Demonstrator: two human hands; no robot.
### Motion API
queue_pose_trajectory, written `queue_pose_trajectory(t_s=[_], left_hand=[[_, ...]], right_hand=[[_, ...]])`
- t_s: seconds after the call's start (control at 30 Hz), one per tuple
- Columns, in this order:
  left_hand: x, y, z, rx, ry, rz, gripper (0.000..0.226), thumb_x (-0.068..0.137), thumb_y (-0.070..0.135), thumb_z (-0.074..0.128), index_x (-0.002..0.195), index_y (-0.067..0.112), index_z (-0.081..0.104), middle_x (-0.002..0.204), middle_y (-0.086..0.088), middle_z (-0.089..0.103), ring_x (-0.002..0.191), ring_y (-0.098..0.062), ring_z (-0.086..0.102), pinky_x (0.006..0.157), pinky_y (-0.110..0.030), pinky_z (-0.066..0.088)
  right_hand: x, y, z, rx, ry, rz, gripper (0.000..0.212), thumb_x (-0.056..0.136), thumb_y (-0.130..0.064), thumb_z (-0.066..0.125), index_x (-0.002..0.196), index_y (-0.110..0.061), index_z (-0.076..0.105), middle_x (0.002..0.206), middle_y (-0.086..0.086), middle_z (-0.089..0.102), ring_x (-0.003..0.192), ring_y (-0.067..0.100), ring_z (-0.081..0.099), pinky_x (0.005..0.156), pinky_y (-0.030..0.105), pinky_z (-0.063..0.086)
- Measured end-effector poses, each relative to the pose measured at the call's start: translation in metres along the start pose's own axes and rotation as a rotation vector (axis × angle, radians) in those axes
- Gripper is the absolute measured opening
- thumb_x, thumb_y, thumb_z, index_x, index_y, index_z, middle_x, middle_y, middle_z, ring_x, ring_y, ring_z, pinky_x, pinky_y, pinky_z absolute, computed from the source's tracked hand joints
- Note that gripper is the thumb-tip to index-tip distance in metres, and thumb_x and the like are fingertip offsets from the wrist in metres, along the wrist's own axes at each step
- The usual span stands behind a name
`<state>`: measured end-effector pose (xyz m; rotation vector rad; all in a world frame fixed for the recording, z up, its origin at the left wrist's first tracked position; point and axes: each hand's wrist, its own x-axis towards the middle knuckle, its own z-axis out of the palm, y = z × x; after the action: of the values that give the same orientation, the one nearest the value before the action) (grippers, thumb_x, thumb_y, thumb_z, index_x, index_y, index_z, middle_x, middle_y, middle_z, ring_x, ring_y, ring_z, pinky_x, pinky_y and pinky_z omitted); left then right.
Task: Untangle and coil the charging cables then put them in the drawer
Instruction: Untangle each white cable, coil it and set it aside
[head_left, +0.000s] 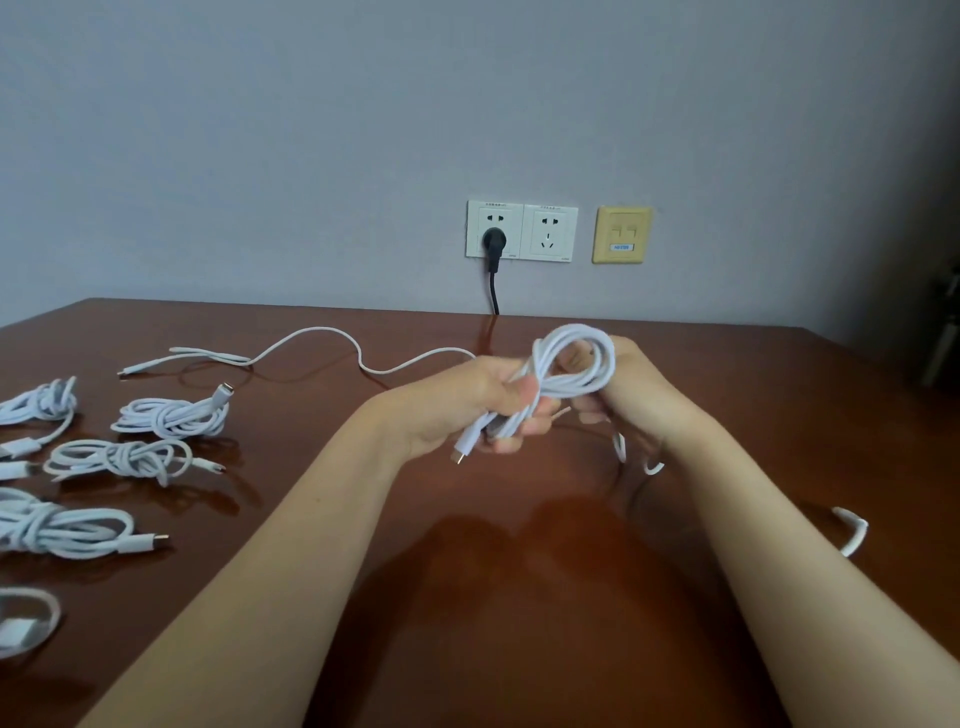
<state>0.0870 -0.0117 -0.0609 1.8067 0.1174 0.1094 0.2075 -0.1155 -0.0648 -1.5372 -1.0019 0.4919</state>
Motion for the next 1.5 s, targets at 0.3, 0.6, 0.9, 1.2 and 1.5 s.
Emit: queue_pose_trajectory(t_s=[0.3, 0.6, 0.9, 1.2, 1.5], left_hand=[[0.01, -0.005, -0.013, 0.286, 0.482, -0.051, 0.033, 0.1, 0.019, 0.033, 0.069, 0.019, 0.045, 0.064, 0.003, 0.048, 0.045, -0.012, 0.04, 0.044, -0.019, 0.028], [0.011, -0.015, -0.013, 0.83, 0.693, -0.228, 0.013, 0.091, 0.02, 0.038, 0.082, 0.019, 0.048, 0.086, -0.002, 0.048, 0.084, -0.025, 0.042, 0.071, -0.03, 0.033], [0.006, -0.011, 0.005, 1.223, 0.291, -0.253, 0.017, 0.095, 0.028, 0.041, 0.105, 0.017, 0.05, 0.115, -0.011, 0.055, 0.103, -0.031, 0.053, 0.073, -0.03, 0.033], [0.003, -0.005, 0.011, 1.117, 0.123, -0.066, 0.026, 0.095, 0.022, 0.043, 0.071, 0.028, 0.04, 0.071, 0.007, 0.043, 0.078, -0.021, 0.045, 0.069, -0.029, 0.035], [0.01, -0.011, 0.01, 0.68, 0.23, 0.246, 0.025, 0.094, 0.008, 0.043, 0.078, 0.023, 0.056, 0.069, 0.006, 0.048, 0.063, -0.011, 0.038, 0.065, -0.027, 0.033]], right_hand=[[0.005, 0.004, 0.02, -0.762, 0.1, -0.188, 0.035, 0.096, -0.032, 0.044, 0.063, -0.023, 0.051, 0.053, -0.006, 0.044, 0.065, 0.02, 0.045, 0.067, 0.034, 0.038], [-0.01, -0.007, 0.03, -1.075, 0.038, -0.452, 0.026, 0.097, -0.035, 0.039, 0.089, -0.02, 0.059, 0.089, 0.002, 0.064, 0.087, 0.03, 0.055, 0.063, 0.03, 0.028], [-0.008, -0.005, 0.015, -0.765, 0.136, -0.308, 0.02, 0.077, -0.031, 0.069, 0.06, -0.038, 0.061, 0.07, -0.013, 0.063, 0.075, 0.01, 0.054, 0.061, 0.019, 0.036], [-0.002, -0.005, -0.006, -0.296, -0.008, -0.097, 0.018, 0.065, -0.011, 0.081, 0.056, -0.019, 0.068, 0.05, -0.008, 0.061, 0.048, 0.001, 0.054, 0.05, 0.014, 0.042], [0.0, -0.002, -0.022, 0.1, -0.069, 0.075, 0.039, 0.083, -0.003, 0.054, 0.054, -0.021, 0.071, 0.06, -0.005, 0.068, 0.055, 0.005, 0.062, 0.054, 0.015, 0.051]])
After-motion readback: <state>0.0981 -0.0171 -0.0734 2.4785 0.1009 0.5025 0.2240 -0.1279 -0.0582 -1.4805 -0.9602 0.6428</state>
